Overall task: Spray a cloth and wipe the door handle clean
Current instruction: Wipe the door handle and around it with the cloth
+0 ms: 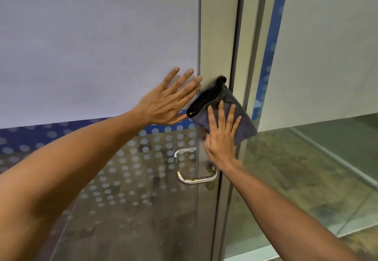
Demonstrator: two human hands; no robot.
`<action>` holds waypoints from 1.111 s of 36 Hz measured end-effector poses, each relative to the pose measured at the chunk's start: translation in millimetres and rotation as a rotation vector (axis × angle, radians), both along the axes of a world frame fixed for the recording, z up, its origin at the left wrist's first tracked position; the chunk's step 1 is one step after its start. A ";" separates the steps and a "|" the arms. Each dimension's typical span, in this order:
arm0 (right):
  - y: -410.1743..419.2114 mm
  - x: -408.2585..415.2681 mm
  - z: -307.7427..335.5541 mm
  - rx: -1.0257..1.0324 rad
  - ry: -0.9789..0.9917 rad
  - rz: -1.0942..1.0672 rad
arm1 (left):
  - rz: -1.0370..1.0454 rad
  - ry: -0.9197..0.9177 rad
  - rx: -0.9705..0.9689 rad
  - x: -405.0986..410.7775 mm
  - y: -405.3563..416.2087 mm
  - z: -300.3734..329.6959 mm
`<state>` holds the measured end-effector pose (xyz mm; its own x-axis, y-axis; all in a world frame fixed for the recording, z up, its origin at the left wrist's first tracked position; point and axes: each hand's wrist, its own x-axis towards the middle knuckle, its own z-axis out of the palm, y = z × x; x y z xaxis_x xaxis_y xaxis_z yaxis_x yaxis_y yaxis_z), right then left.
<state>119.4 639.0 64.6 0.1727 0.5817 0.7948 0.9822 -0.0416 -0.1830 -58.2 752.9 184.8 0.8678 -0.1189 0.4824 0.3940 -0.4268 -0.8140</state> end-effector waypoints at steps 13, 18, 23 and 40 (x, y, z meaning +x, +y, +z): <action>0.2 18.5 -38.7 -0.109 -0.264 -0.017 | 0.053 0.083 -0.054 -3.1 2.6 2.6; -5.6 27.8 -58.5 -0.174 -0.353 0.017 | 0.067 0.093 -0.069 -3.3 -0.3 5.5; -17.6 32.0 -82.9 -0.255 -0.367 0.081 | 0.073 0.089 -0.083 -2.7 -1.1 6.3; -75.0 32.0 -49.9 0.359 1.448 0.500 | 0.045 0.062 -0.035 -1.5 -4.5 4.9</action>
<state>151.4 564.0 14.7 0.7357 0.6351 0.2353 -0.1284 0.4719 -0.8723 -59.7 748.4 189.6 0.9001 -0.0631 0.4312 0.3632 -0.4380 -0.8223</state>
